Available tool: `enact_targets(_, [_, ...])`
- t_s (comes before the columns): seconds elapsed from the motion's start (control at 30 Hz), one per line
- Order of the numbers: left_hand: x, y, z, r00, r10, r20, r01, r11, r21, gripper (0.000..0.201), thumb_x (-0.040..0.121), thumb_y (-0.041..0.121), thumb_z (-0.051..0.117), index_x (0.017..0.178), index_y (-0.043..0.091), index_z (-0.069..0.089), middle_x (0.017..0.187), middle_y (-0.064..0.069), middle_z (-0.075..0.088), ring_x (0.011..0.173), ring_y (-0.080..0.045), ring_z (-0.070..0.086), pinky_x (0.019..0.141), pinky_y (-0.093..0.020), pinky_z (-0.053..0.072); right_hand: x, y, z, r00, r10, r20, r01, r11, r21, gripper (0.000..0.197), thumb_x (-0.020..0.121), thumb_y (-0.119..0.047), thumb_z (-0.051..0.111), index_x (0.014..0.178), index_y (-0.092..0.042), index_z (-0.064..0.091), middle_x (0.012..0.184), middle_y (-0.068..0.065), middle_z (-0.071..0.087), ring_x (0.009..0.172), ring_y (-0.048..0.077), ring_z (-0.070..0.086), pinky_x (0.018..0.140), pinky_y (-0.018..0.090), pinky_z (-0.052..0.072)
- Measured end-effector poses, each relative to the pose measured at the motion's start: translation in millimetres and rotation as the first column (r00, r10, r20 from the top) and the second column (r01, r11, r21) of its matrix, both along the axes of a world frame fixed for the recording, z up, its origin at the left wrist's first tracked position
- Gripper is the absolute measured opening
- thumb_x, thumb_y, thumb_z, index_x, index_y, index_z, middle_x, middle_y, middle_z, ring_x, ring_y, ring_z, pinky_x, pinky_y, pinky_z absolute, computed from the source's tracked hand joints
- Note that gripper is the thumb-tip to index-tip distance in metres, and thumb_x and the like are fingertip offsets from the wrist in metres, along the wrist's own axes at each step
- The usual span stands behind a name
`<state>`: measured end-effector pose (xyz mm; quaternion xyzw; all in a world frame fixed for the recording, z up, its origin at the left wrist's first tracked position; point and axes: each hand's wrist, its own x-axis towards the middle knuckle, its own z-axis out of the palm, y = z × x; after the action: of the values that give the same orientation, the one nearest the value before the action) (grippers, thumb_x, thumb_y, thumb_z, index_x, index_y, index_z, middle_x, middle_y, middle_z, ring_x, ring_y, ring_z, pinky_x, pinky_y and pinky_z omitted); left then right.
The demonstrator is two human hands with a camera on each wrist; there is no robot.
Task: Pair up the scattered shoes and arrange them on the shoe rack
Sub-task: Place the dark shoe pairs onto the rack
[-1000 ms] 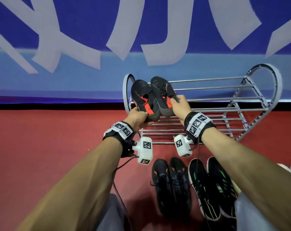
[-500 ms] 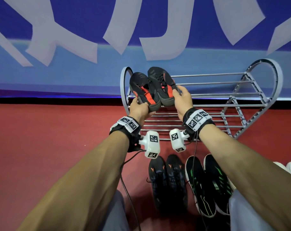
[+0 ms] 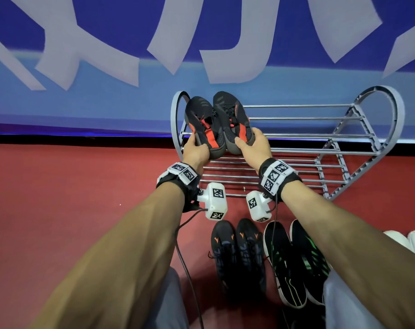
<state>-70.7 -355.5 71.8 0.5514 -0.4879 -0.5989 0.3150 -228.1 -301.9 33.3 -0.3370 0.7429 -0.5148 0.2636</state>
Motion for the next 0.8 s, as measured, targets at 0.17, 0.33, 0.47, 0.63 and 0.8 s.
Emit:
enact_targets(0.17, [0.4, 3.2, -0.7, 0.999, -0.049, 0.009, 0.049, 0.998, 0.030, 0.031, 0.100, 0.000, 0.041, 0.116, 0.023, 0.056, 0.119, -0.016, 0.069, 0.096, -0.029, 0.068, 0.086, -0.045, 0.060, 1.7, -5.2, 1.3, 0.997, 0.057, -0.057, -0.048, 0.989, 0.143, 0.067, 0.089, -0.046, 0.059, 0.142, -0.010, 0.043, 0.137, 0.008, 0.058, 0.124, 0.028, 0.056, 0.105, 0.045, 0.047])
enact_targets(0.33, [1.8, 2.7, 1.8, 0.998, -0.067, -0.021, 0.068, 0.995, 0.068, 0.035, 0.102, -0.001, 0.041, 0.125, 0.022, 0.054, 0.121, -0.009, 0.069, 0.104, -0.025, 0.070, 0.067, -0.030, 0.060, 6.5, -6.0, 5.0, 0.962, 0.019, -0.271, 0.046, 0.972, 0.232, 0.050, 0.090, -0.039, 0.050, 0.129, -0.009, 0.044, 0.125, 0.009, 0.061, 0.111, 0.033, 0.060, 0.104, 0.053, 0.041])
enact_targets(0.47, [2.1, 2.5, 6.2, 0.996, -0.085, -0.038, 0.088, 0.992, 0.086, 0.032, 0.105, 0.002, 0.039, 0.122, 0.025, 0.052, 0.127, -0.008, 0.066, 0.100, -0.020, 0.069, 0.059, -0.026, 0.058, 7.4, -1.7, 9.2, 0.971, 0.010, -0.238, 0.025, 0.989, 0.144, 0.048, 0.096, -0.025, 0.050, 0.139, -0.009, 0.037, 0.135, 0.013, 0.052, 0.115, 0.031, 0.057, 0.088, 0.035, 0.045])
enact_targets(0.63, [-3.2, 1.1, -6.1, 0.984, -0.170, 0.046, 0.166, 0.983, 0.074, 0.043, 0.103, 0.004, 0.040, 0.140, 0.026, 0.042, 0.128, -0.006, 0.064, 0.092, -0.018, 0.064, 0.054, -0.024, 0.056, 10.0, -1.5, 8.4, 0.931, 0.077, -0.356, 0.042, 0.948, 0.314, 0.067, 0.102, -0.033, 0.037, 0.155, -0.003, 0.010, 0.158, 0.016, 0.028, 0.142, 0.032, 0.035, 0.120, 0.053, 0.016])
enact_targets(0.8, [-7.9, -1.1, -13.5, 0.958, -0.178, 0.225, 0.187, 0.982, -0.020, 0.047, 0.099, 0.015, 0.047, 0.145, 0.020, 0.036, 0.126, -0.004, 0.058, 0.109, -0.022, 0.056, 0.098, -0.036, 0.047, 4.9, 2.3, 12.6, 0.928, 0.147, -0.343, -0.008, 0.927, 0.376, 0.075, 0.103, -0.041, 0.037, 0.158, -0.004, 0.002, 0.162, 0.016, 0.019, 0.147, 0.034, 0.025, 0.120, 0.051, 0.019])
